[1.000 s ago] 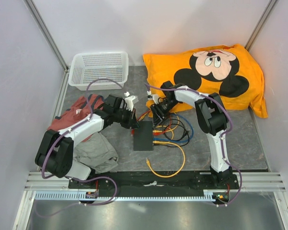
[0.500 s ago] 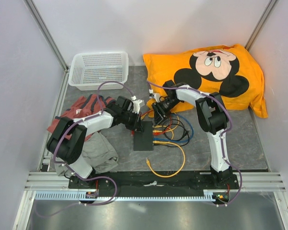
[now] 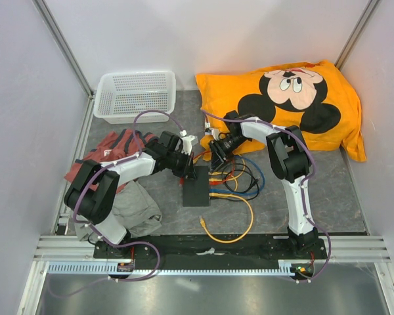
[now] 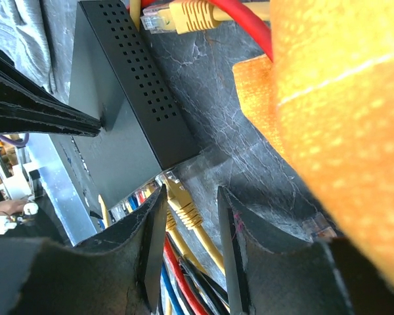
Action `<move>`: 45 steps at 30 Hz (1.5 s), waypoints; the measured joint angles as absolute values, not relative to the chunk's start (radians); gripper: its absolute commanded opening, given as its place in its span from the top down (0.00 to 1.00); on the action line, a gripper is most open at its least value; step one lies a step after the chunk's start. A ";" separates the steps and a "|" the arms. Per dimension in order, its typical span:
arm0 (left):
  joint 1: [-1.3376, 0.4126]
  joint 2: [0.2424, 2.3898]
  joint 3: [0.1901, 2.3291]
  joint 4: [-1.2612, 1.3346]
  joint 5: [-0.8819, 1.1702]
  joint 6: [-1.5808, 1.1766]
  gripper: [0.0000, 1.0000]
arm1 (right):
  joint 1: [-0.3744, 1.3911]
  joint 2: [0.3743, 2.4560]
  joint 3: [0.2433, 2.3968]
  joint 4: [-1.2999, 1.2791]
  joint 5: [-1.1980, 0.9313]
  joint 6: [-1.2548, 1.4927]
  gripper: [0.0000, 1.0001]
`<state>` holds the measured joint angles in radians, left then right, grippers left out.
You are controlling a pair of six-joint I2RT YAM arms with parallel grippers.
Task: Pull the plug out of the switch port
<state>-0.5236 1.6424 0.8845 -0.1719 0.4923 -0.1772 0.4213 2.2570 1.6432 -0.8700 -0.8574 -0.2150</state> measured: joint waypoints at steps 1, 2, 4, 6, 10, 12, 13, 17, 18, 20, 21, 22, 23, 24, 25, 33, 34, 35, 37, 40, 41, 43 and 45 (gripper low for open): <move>-0.524 1.642 0.884 -0.172 0.492 -0.177 0.98 | 0.421 2.258 1.644 -0.870 -0.860 -0.213 0.57; -0.524 1.642 0.884 -0.172 0.491 -0.177 0.99 | 0.421 2.259 1.644 -0.870 -0.862 -0.213 0.56; -0.524 1.642 0.884 -0.171 0.490 -0.177 0.98 | 0.421 2.259 1.645 -0.871 -0.867 -0.213 0.56; -0.524 1.642 0.884 -0.170 0.490 -0.177 0.98 | 0.420 2.261 1.646 -0.871 -0.884 -0.213 0.56; -0.525 1.642 0.884 -0.169 0.489 -0.177 0.98 | 0.419 2.273 1.654 -0.872 -0.921 -0.213 0.58; -0.525 1.642 0.884 -0.169 0.489 -0.177 0.99 | 0.418 2.275 1.654 -0.873 -0.928 -0.213 0.59; -0.525 1.642 0.884 -0.169 0.489 -0.177 0.98 | 0.417 2.275 1.654 -0.873 -0.929 -0.213 0.59; -0.526 1.642 0.884 -0.169 0.488 -0.177 0.98 | 0.417 2.276 1.654 -0.876 -0.934 -0.216 0.62; -0.526 1.642 0.884 -0.169 0.488 -0.177 0.98 | 0.417 2.277 1.654 -0.877 -0.937 -0.218 0.62; -0.526 1.642 0.884 -0.168 0.488 -0.177 0.98 | 0.417 2.280 1.655 -0.879 -0.939 -0.223 0.62; -0.526 1.642 0.884 -0.168 0.488 -0.177 0.99 | 0.417 2.282 1.656 -0.881 -0.939 -0.225 0.62; -0.526 1.642 0.884 -0.168 0.488 -0.177 0.98 | 0.417 2.284 1.657 -0.882 -0.939 -0.228 0.61; -0.526 1.642 0.884 -0.168 0.488 -0.177 0.98 | 0.417 2.286 1.658 -0.884 -0.939 -0.232 0.62; -0.527 1.642 0.884 -0.168 0.488 -0.177 0.98 | 0.417 2.287 1.659 -0.888 -0.938 -0.236 0.62; -0.529 1.642 0.884 -0.168 0.488 -0.177 0.98 | 0.417 2.287 1.660 -0.892 -0.938 -0.239 0.62; -0.533 1.642 0.884 -0.163 0.481 -0.177 0.98 | 0.417 2.288 1.665 -0.907 -0.932 -0.253 0.69; -0.534 1.642 0.884 -0.162 0.480 -0.177 0.98 | 0.417 2.288 1.666 -0.909 -0.933 -0.255 0.69; -0.535 1.642 0.884 -0.161 0.480 -0.177 0.99 | 0.417 2.288 1.666 -0.910 -0.932 -0.257 0.71; -0.535 1.642 0.884 -0.160 0.479 -0.177 0.98 | 0.418 2.288 1.668 -0.914 -0.931 -0.260 0.73; -0.537 1.642 0.884 -0.159 0.477 -0.177 0.98 | 0.419 2.288 1.673 -0.922 -0.930 -0.265 0.75; -0.537 1.642 0.884 -0.159 0.476 -0.177 0.99 | 0.420 2.288 1.675 -0.925 -0.929 -0.266 0.74; -0.538 1.642 0.884 -0.159 0.476 -0.177 0.99 | 0.422 2.288 1.678 -0.929 -0.929 -0.268 0.72; -0.539 1.642 0.884 -0.159 0.476 -0.177 0.98 | 0.424 2.288 1.681 -0.934 -0.929 -0.271 0.68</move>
<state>-0.5392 1.6424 0.8845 -0.1585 0.4755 -0.1768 0.4236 2.2883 1.6806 -0.9340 -0.9291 -0.2707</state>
